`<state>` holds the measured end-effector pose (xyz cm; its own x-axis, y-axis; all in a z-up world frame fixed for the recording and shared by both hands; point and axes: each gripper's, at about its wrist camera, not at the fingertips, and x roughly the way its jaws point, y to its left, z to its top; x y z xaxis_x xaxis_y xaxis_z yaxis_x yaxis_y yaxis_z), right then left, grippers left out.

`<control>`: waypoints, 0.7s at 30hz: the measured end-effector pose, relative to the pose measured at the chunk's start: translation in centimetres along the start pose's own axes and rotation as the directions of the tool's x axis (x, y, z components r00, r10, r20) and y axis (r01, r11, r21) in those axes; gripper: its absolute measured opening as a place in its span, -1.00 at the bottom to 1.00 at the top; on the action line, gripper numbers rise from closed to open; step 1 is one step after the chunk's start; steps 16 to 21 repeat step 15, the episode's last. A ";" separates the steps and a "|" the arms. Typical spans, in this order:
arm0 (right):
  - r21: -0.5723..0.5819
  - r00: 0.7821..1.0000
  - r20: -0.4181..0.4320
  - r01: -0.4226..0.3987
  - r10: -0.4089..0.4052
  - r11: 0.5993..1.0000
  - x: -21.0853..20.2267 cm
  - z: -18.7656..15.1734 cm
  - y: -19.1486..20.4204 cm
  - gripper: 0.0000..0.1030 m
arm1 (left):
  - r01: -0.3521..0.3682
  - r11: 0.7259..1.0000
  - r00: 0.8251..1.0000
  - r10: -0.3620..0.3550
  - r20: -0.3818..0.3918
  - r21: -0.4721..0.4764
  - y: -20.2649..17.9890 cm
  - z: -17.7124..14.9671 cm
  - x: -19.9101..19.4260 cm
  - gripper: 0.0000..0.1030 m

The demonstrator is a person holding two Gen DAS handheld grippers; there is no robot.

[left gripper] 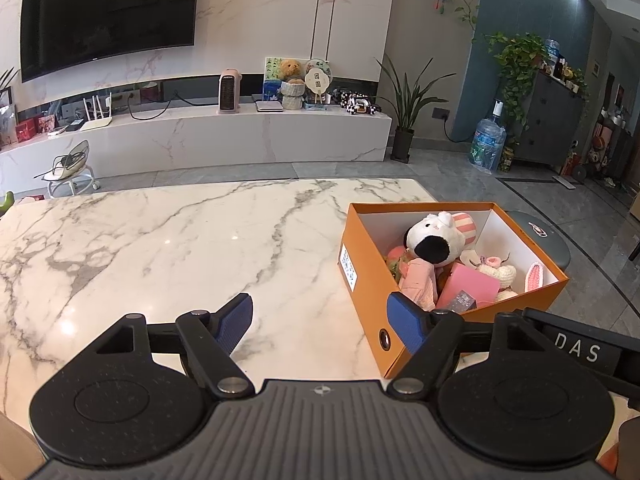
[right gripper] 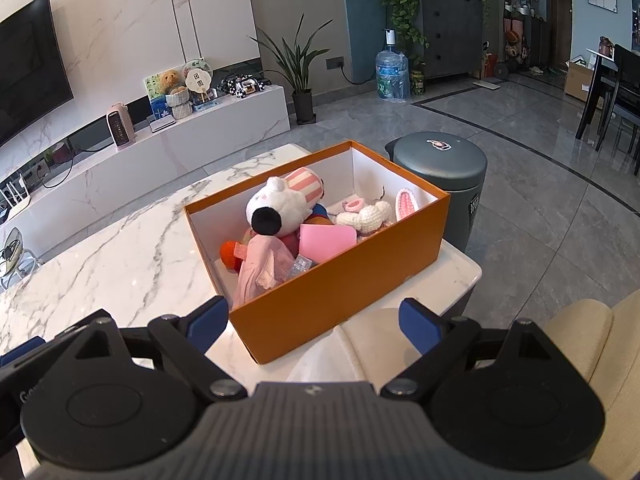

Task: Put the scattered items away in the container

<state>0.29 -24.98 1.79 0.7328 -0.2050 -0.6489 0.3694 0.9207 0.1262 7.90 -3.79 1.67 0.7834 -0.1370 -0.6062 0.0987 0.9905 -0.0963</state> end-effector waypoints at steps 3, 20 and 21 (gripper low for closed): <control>0.001 1.000 -0.003 0.001 -0.001 1.000 0.1 -0.1 0.2 0.81 | -0.003 1.000 1.000 0.003 -0.002 -0.001 0.1 0.0 0.0 0.69; 0.002 1.000 -0.011 0.000 0.000 1.000 0.2 -0.4 0.6 0.81 | -0.013 1.000 1.000 0.013 -0.006 0.003 0.4 -0.2 0.2 0.66; 0.002 1.000 -0.011 0.000 0.000 1.000 0.2 -0.4 0.6 0.81 | -0.013 1.000 1.000 0.013 -0.006 0.003 0.4 -0.2 0.2 0.66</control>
